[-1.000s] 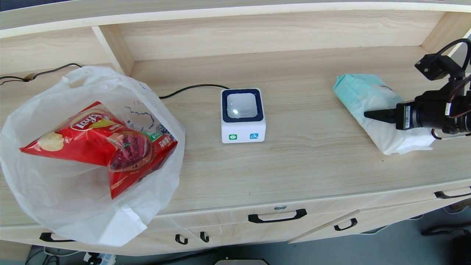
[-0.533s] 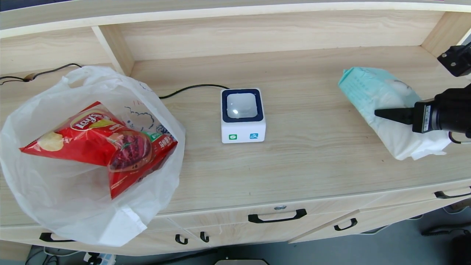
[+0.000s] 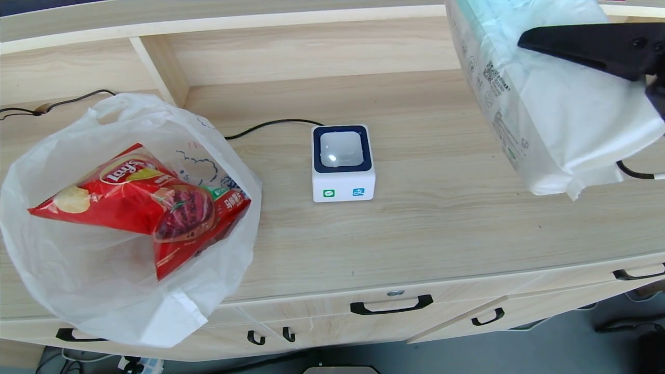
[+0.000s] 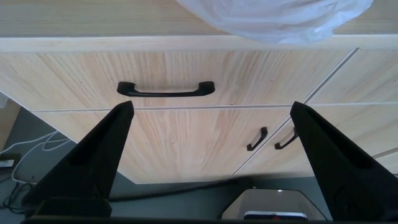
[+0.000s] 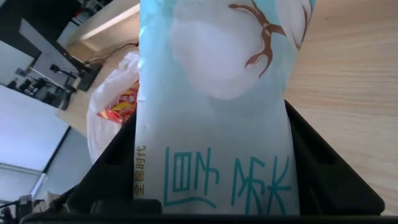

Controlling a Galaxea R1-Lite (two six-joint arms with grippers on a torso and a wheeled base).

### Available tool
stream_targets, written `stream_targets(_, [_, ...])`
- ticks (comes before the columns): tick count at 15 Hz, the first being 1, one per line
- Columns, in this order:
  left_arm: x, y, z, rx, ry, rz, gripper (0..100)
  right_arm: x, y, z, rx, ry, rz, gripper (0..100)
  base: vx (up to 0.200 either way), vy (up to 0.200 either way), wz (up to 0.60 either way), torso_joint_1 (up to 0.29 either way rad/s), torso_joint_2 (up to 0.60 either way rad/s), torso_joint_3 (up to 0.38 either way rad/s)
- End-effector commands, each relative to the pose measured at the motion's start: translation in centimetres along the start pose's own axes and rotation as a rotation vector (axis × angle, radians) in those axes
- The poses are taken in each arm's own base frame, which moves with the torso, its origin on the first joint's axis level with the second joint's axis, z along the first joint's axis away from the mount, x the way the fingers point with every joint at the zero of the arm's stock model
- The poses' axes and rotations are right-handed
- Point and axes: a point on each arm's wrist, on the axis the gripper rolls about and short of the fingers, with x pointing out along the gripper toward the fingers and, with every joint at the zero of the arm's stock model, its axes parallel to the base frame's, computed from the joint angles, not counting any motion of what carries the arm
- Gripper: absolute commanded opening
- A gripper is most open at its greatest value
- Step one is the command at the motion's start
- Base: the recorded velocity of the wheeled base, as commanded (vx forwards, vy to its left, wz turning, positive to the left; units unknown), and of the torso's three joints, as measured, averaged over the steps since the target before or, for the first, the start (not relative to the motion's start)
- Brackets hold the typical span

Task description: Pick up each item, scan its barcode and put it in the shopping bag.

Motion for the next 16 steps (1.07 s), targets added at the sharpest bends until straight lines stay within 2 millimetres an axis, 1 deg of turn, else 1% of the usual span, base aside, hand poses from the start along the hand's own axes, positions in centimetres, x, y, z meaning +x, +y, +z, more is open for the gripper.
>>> stream_targets(1, [0.0, 0.0, 0.0, -0.001, 0.001, 0.000, 100, 0.2, 1.0, -2.6, 0.157, 0.011, 0.116, 0, 0.000, 0.000, 0.00, 0.000, 0.00, 0.000])
stream_targets(2, [0.0, 0.0, 0.0, 0.000, 0.001, 0.000, 100, 0.0, 1.0, -3.9, 0.237, 0.024, 0.143, 0, 0.000, 0.000, 0.00, 0.000, 0.00, 0.000])
stream_targets(3, [0.0, 0.0, 0.0, 0.000, 0.001, 0.000, 100, -0.1, 0.9, -4.4, 0.267, 0.026, 0.145, 0, 0.000, 0.000, 0.00, 0.000, 0.00, 0.000])
stream_targets(4, [0.0, 0.0, 0.0, 0.002, 0.001, 0.000, 100, -0.3, 0.6, -5.5, 0.367, 0.014, 0.166, 0, 0.000, 0.000, 0.00, 0.000, 0.00, 0.000])
stream_targets(6, [0.0, 0.0, 0.0, 0.000, 0.001, 0.000, 100, -0.4, 0.7, -6.3, 0.459, 0.005, 0.215, 0, 0.000, 0.000, 0.00, 0.000, 0.00, 0.000])
stream_targets(10, [0.0, 0.0, 0.0, 0.002, 0.001, 0.000, 100, -1.2, 2.7, -8.4, 0.694, 0.052, 0.378, 0, 0.000, 0.000, 0.00, 0.000, 0.00, 0.000])
stream_targets(12, [0.0, 0.0, 0.0, 0.002, 0.001, 0.000, 100, -0.8, 3.0, -8.4, 0.745, 0.046, 0.420, 0, 0.000, 0.000, 0.00, 0.000, 0.00, 0.000])
stream_targets(13, [0.0, 0.0, 0.0, 0.000, 0.001, 0.000, 100, -0.1, 3.1, -8.3, 0.779, 0.042, 0.440, 0, 0.000, 0.000, 0.00, 0.000, 0.00, 0.000])
stream_targets(16, [0.0, 0.0, 0.0, 0.000, 0.001, 0.000, 100, 0.7, 3.7, -8.7, 0.816, 0.078, 0.476, 0, 0.000, 0.000, 0.00, 0.000, 0.00, 0.000])
